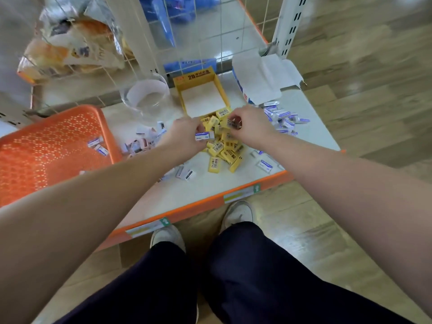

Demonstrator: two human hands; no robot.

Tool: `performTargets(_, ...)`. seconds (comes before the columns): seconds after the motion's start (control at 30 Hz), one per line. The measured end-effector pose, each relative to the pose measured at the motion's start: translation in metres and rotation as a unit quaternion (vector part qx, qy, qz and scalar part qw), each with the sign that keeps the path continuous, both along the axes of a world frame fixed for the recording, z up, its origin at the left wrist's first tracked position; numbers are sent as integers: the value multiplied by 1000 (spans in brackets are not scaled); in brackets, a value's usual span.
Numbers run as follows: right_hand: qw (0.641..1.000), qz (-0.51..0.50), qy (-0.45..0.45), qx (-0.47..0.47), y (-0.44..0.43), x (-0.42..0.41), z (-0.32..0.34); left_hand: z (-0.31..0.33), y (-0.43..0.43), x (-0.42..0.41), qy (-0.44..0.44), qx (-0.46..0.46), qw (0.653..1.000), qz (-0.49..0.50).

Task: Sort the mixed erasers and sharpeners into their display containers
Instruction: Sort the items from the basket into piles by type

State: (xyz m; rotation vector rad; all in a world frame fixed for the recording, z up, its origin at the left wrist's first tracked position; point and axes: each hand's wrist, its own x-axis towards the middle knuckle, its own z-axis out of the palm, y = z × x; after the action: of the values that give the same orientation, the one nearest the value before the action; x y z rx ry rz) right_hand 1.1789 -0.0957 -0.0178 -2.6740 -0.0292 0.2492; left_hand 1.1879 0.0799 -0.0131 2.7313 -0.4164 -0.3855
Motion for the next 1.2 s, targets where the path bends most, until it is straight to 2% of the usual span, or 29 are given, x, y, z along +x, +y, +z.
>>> performTargets(0.13, 998, 54, 17, -15, 8, -1, -18, -5, 11, 1, -4, -7, 1000, 17)
performTargets(0.27, 999, 47, -8, 18, 9, -3, -15, -5, 10, 1, -6, -21, 999, 29)
performTargets(0.4, 991, 46, -81, 99, 15, -8, -5, 0, 3, 2, 1, -100, 992, 74)
performTargets(0.53, 988, 23, -95, 118, 12, -12, -7, 4, -8, -2, 34, -156, 984, 75)
performTargets(0.7, 992, 23, -72, 97, -3, -9, -7, 0, -12, -2, 49, -217, 971, 85)
performTargets(0.83, 987, -104, -98, 78, -40, -6, -9, -3, -3, -3, 29, -197, 977, 77)
performTargets(0.97, 977, -203, -60, 7, -74, -15, -26, -5, 6, -5, 24, -161, 985, 60)
performTargets(1.1, 976, -208, 7, -64, -81, -24, -35, -5, 8, -6, 11, -144, 989, 37)
performTargets(1.2, 973, -194, 11, -124, -77, -21, -24, 2, 10, -6, 10, -136, 990, 23)
